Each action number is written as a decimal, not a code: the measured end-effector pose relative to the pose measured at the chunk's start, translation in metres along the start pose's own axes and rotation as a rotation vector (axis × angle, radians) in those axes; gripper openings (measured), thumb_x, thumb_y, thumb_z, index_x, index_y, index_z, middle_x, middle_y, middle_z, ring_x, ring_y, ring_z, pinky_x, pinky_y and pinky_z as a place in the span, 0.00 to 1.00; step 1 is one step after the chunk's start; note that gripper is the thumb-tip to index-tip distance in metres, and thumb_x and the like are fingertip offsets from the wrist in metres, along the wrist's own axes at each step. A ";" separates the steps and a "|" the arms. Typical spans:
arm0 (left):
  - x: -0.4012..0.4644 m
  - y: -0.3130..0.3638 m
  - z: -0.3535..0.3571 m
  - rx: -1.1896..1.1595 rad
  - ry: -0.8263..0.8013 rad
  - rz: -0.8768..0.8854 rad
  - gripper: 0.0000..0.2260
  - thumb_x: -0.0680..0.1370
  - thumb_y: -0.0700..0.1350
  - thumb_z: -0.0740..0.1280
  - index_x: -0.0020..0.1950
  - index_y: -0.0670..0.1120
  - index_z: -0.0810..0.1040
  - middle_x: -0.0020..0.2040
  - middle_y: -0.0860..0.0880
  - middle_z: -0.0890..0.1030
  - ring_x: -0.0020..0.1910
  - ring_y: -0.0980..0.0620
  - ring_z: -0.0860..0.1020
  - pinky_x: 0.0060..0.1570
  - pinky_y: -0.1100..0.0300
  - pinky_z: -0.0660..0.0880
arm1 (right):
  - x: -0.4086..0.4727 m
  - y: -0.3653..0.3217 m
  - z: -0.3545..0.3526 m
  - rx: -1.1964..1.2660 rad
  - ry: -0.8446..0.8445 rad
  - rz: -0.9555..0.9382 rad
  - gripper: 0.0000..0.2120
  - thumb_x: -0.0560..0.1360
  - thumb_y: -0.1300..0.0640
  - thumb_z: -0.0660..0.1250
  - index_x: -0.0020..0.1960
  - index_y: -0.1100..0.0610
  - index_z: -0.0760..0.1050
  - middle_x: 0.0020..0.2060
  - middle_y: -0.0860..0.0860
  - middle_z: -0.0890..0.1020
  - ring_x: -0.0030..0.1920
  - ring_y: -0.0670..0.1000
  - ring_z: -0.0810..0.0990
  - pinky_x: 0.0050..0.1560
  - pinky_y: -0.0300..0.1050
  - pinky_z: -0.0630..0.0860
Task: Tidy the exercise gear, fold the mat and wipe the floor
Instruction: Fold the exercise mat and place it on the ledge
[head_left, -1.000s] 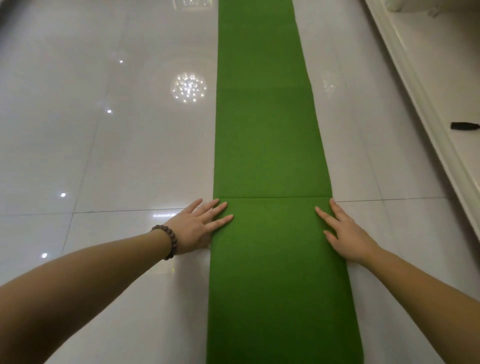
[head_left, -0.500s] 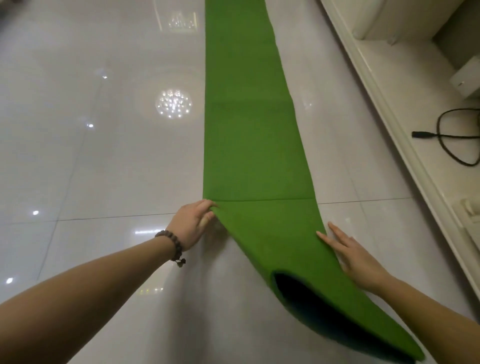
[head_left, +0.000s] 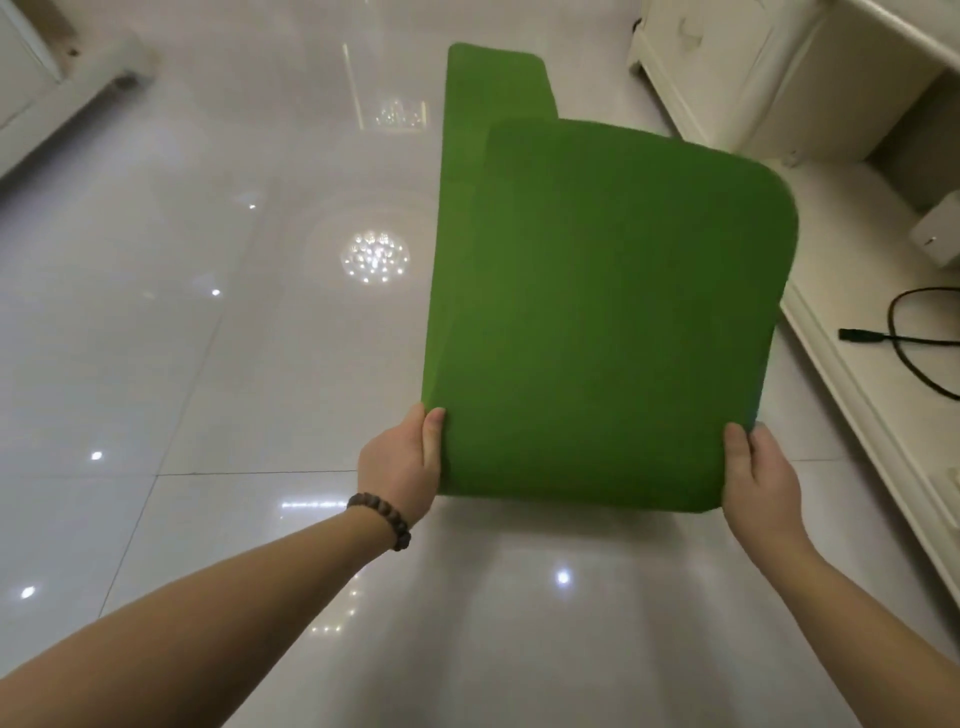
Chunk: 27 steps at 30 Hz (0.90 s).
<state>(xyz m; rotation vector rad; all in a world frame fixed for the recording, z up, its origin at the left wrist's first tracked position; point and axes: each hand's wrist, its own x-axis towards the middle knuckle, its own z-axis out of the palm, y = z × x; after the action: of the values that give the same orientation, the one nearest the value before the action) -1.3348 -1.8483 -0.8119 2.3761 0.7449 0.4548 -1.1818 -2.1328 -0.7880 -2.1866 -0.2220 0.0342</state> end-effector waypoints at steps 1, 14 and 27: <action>-0.006 0.002 -0.004 -0.039 0.008 -0.006 0.14 0.78 0.55 0.46 0.40 0.50 0.63 0.27 0.53 0.67 0.27 0.54 0.67 0.27 0.60 0.57 | -0.001 -0.004 -0.001 -0.003 0.035 -0.027 0.17 0.82 0.51 0.53 0.44 0.63 0.67 0.33 0.55 0.72 0.34 0.53 0.70 0.31 0.45 0.64; -0.020 -0.034 0.044 0.448 -0.165 0.113 0.30 0.79 0.58 0.53 0.78 0.46 0.55 0.77 0.40 0.59 0.75 0.42 0.60 0.70 0.41 0.58 | -0.007 0.025 0.087 -0.717 -0.188 -0.231 0.33 0.78 0.41 0.56 0.77 0.53 0.50 0.76 0.59 0.54 0.75 0.59 0.53 0.73 0.59 0.53; -0.033 -0.054 0.092 0.564 -0.480 0.090 0.33 0.79 0.65 0.44 0.76 0.47 0.64 0.75 0.37 0.62 0.75 0.36 0.58 0.68 0.36 0.56 | -0.023 0.036 0.166 -0.976 -0.714 -0.561 0.27 0.79 0.36 0.44 0.74 0.44 0.60 0.74 0.51 0.63 0.73 0.57 0.61 0.63 0.70 0.54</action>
<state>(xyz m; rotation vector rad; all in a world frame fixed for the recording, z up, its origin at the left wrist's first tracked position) -1.3382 -1.8730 -0.9209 2.8790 0.5913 -0.3402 -1.2168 -2.0238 -0.9162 -2.8756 -1.5072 0.4780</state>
